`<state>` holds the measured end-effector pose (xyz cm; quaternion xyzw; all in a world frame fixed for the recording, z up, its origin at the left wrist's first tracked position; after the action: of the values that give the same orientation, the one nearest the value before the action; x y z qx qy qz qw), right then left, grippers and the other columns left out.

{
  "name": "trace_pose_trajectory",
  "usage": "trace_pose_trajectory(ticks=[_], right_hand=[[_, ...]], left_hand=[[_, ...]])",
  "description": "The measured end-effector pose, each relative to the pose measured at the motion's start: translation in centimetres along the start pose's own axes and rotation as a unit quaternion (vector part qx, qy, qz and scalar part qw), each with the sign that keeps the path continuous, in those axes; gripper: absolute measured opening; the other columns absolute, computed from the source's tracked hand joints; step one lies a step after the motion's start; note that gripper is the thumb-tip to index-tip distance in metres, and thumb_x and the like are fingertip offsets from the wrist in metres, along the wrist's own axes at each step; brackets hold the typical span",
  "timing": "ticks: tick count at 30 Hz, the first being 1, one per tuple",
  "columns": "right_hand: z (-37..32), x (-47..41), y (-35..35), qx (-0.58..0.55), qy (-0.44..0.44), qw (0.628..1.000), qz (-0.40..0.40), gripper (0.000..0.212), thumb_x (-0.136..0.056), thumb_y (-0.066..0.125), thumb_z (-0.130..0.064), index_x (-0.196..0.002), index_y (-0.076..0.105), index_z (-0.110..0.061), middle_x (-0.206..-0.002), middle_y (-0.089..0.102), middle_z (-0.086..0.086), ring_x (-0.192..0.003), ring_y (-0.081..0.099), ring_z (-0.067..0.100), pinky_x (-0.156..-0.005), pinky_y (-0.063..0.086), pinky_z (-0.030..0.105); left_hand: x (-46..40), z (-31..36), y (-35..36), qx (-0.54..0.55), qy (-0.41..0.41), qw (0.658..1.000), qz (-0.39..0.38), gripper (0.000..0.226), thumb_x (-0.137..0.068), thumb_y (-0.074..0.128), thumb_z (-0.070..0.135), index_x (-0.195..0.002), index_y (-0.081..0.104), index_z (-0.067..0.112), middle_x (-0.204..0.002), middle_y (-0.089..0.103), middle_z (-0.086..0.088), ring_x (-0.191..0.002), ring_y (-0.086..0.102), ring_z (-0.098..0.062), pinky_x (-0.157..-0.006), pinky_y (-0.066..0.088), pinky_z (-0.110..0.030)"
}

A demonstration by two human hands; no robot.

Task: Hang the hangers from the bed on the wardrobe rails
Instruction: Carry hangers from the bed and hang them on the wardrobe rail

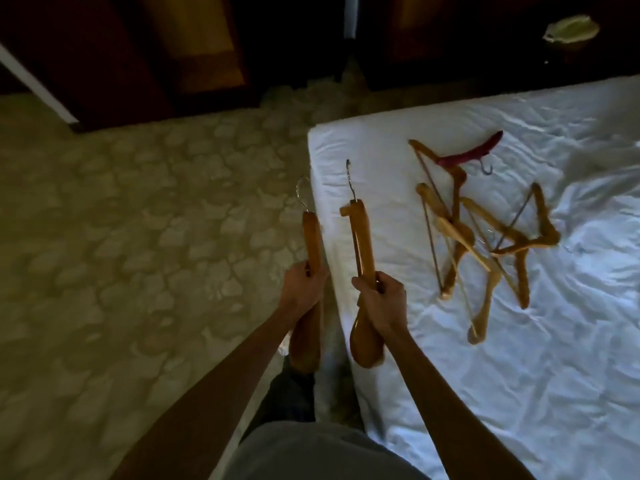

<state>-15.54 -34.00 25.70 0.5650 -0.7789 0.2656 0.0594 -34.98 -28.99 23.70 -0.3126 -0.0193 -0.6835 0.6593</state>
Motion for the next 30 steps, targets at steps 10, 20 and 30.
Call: trace_pose_trajectory(ticks=[10,20,30], right_hand=[[-13.3,-7.3,23.1,0.049,-0.061,0.974,-0.212,0.019,-0.087,0.073,-0.032,-0.079,0.072,-0.015,-0.070,0.071,0.007,-0.068,0.068,0.027,-0.075,0.058,0.046],[-27.3,-12.6,37.5,0.031,-0.085,0.960,-0.267,0.019,-0.090,0.070,-0.026,-0.083,0.072,-0.008,-0.069,0.070,0.005,-0.064,0.066,0.015,-0.066,0.055,0.025],[-40.4,-26.5,49.6,0.008,-0.113,0.959,-0.261,0.019,-0.091,0.069,-0.033,-0.083,0.071,-0.015,-0.070,0.069,0.003,-0.064,0.065,0.012,-0.065,0.055,0.025]], left_hand=[[-10.6,-3.3,-20.1,0.096,-0.013,0.994,0.049,0.021,-0.096,0.064,0.041,-0.082,0.065,0.025,-0.063,0.059,0.014,-0.054,0.057,0.001,-0.051,0.041,-0.014],[-22.3,1.1,-35.9,0.115,0.023,0.990,0.082,0.019,-0.094,0.068,0.038,-0.079,0.063,0.027,-0.058,0.056,0.018,-0.050,0.054,0.008,-0.050,0.038,-0.009],[-40.8,9.6,-46.8,0.077,0.079,0.991,0.070,0.029,-0.094,0.065,0.046,-0.080,0.066,0.021,-0.068,0.063,0.006,-0.059,0.060,-0.007,-0.060,0.048,-0.027]])
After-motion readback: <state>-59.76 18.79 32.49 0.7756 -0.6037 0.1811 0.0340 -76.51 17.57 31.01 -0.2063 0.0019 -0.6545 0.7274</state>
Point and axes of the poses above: each hand's wrist, its own x-axis away from the middle knuckle, its own y-axis out of the palm, z = x × y, the point moved 10 cm from there along -x, towards the middle knuckle
